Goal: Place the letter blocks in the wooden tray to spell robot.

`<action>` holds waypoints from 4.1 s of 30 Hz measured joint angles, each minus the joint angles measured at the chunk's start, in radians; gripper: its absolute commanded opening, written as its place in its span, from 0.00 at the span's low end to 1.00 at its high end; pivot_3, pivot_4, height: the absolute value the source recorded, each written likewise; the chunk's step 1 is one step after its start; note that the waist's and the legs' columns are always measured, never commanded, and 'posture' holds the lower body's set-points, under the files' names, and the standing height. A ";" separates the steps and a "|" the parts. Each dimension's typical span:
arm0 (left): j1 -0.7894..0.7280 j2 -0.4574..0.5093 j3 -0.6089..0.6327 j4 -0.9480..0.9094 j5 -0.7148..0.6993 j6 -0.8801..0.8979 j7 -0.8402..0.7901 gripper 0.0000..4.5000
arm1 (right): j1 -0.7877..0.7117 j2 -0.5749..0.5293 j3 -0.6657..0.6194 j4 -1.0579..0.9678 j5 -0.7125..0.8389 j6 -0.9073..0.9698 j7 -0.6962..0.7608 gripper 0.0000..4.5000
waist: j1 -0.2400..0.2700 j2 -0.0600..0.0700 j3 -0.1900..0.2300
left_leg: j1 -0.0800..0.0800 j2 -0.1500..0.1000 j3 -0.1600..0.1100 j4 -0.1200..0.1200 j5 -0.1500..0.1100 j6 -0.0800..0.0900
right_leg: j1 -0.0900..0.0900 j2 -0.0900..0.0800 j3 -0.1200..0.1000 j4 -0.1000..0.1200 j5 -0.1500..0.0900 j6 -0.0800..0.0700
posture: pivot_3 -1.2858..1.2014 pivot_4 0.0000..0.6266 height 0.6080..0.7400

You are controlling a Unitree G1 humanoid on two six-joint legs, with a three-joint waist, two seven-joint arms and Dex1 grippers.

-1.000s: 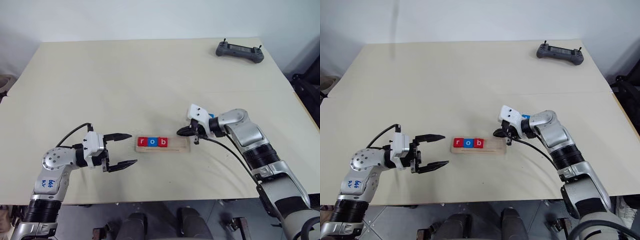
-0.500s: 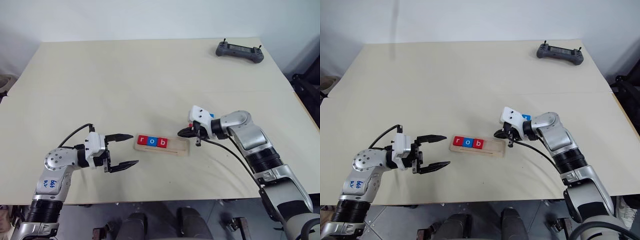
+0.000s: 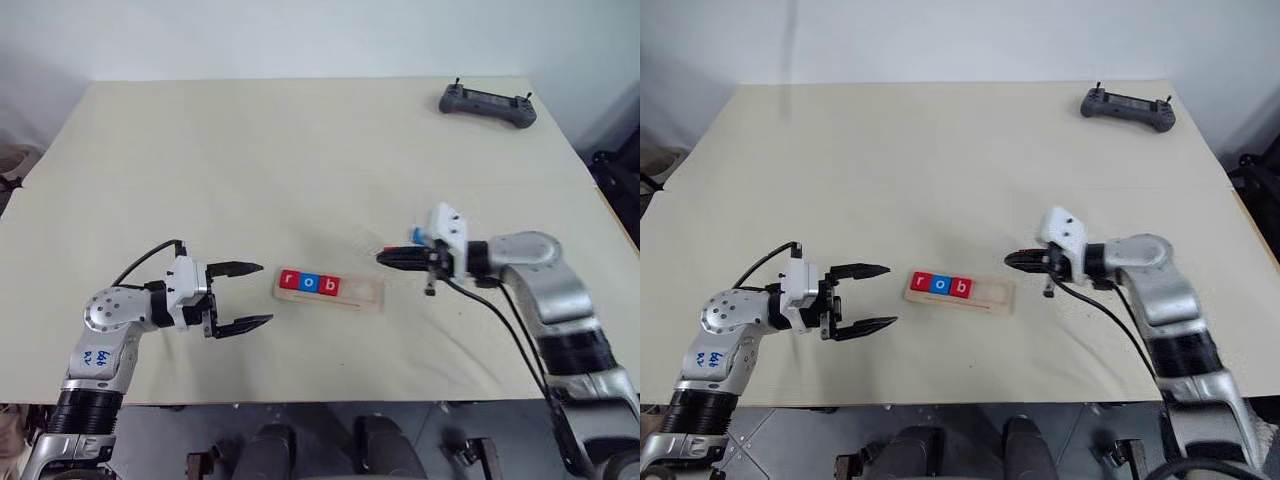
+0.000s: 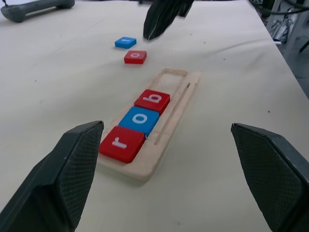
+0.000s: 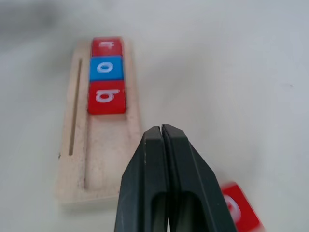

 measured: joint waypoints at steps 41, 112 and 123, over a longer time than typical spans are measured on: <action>-0.087 -0.041 -0.035 0.053 0.006 0.027 -0.006 1.00 | -0.017 -0.043 0.010 -0.034 0.042 0.350 -0.439 0.99 | 0.000 0.000 0.000 | 0.002 -0.001 0.000 0.000 0.000 0.001 | 0.005 0.000 0.000 -0.003 0.000 0.000 | 0.52 0.24 1.00; -0.051 -0.035 0.008 -0.013 -0.047 0.090 0.030 1.00 | 0.004 0.556 0.041 -0.295 -0.095 0.716 -1.156 0.64 | -0.030 0.000 0.000 | 0.001 -0.001 0.003 -0.003 0.001 -0.001 | -0.007 0.002 0.003 0.009 0.000 -0.001 | 0.52 0.24 1.00; -0.052 -0.037 0.008 -0.012 -0.047 0.089 0.029 1.00 | 0.008 0.526 0.036 -0.299 -0.111 0.716 -1.123 0.33 | -0.031 0.000 0.000 | 0.001 0.000 0.003 -0.003 0.002 -0.001 | -0.007 0.002 0.003 0.010 0.000 -0.001 | 0.52 0.24 1.00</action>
